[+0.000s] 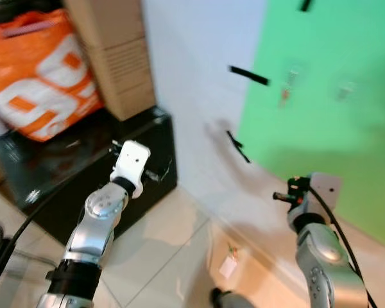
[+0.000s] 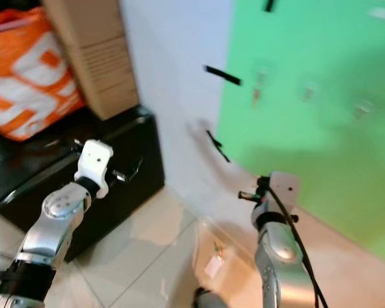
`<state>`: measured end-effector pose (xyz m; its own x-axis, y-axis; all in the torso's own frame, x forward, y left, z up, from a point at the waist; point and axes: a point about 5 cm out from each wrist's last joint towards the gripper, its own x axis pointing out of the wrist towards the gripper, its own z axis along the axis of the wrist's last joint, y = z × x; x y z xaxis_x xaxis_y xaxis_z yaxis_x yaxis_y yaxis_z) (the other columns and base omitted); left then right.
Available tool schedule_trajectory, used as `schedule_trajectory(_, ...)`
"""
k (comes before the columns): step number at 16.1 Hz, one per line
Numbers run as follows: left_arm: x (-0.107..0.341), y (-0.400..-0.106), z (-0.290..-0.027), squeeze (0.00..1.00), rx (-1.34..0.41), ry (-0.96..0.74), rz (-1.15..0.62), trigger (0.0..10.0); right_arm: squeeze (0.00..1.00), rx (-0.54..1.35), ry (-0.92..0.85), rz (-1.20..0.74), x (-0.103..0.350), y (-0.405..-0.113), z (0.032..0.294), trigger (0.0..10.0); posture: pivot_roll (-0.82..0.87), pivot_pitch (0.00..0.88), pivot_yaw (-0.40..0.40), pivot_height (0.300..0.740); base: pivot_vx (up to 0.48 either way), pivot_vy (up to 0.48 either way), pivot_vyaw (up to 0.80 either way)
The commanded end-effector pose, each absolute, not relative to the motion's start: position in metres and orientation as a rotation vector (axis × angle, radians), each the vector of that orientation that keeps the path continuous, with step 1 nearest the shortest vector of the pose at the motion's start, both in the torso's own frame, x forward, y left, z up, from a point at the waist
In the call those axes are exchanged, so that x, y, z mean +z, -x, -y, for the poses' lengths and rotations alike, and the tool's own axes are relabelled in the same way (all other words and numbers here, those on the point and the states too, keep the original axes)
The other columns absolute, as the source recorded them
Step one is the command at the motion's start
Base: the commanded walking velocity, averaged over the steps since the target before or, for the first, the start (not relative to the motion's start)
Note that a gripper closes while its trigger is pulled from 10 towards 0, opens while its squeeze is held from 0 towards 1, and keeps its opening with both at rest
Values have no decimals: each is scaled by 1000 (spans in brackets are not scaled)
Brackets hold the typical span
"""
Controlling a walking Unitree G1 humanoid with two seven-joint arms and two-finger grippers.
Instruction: Hang keys on a hook
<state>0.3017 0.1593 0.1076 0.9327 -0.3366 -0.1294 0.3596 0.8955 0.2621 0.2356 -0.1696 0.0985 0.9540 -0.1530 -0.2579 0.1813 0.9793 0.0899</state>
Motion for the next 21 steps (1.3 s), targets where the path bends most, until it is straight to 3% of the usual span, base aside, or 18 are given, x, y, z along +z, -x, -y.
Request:
schedule_trajectory(1,109,-300,-157,39,-377,-286,-78,10000,0,-178,-117,-271,96,-231,170,10000,-119,0,66,740,0,0,-800)
schedule_trajectory(12,112,-299,-153,35,-402,-293,-55,10000,0,-115,-80,-258,100,-238,166,10000,-111,0,55,740,0,0,-800)
schedule_trajectory(21,118,-299,-150,51,-455,-280,-39,10000,0,8,-40,-185,110,-248,154,10000,-102,0,54,740,253,0,-97)
